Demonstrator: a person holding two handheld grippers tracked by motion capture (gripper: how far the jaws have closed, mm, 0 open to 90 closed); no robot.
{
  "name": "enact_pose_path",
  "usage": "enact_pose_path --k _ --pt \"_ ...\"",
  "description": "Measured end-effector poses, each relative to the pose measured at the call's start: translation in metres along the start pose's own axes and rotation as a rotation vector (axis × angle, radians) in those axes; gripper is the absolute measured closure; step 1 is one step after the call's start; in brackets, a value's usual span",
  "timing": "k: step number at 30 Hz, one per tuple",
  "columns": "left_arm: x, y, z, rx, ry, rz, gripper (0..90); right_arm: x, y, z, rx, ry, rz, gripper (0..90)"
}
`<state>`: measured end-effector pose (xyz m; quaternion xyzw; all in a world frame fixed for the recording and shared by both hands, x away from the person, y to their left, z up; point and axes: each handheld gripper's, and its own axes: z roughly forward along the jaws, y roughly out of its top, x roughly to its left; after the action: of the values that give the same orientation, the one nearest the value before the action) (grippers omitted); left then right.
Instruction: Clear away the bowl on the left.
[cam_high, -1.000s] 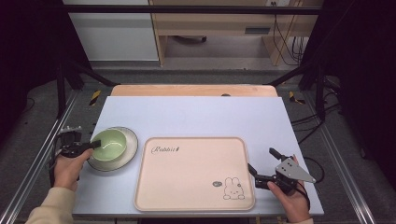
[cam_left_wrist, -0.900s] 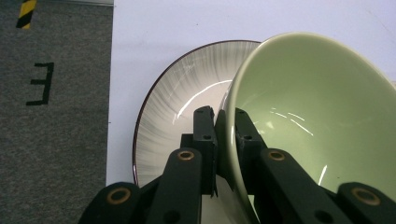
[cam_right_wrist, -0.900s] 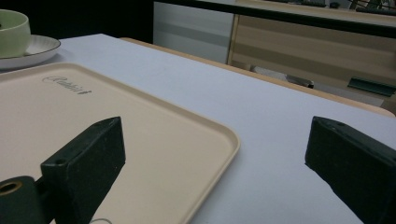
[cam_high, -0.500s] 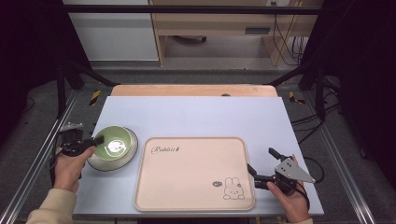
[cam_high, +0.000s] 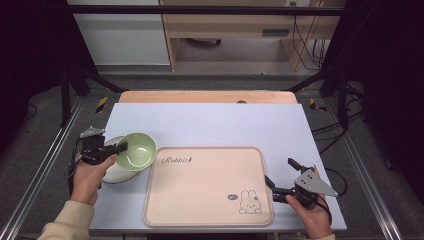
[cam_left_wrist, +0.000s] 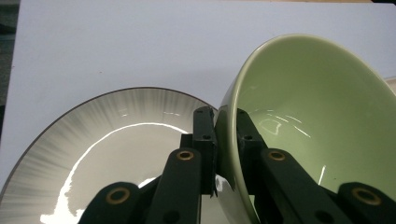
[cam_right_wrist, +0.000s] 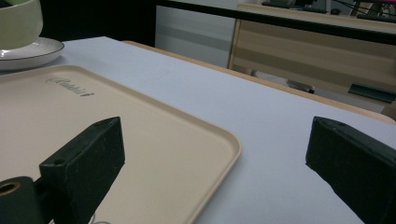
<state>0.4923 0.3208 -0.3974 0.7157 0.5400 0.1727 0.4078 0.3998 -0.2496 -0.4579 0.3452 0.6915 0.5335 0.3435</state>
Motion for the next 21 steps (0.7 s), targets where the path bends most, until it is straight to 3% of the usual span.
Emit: enact_pose_path --k 21 --pt "-0.024 0.008 0.005 -0.017 -0.05 0.024 82.6 0.0 0.0 0.001 -0.001 -0.001 0.0 4.7"
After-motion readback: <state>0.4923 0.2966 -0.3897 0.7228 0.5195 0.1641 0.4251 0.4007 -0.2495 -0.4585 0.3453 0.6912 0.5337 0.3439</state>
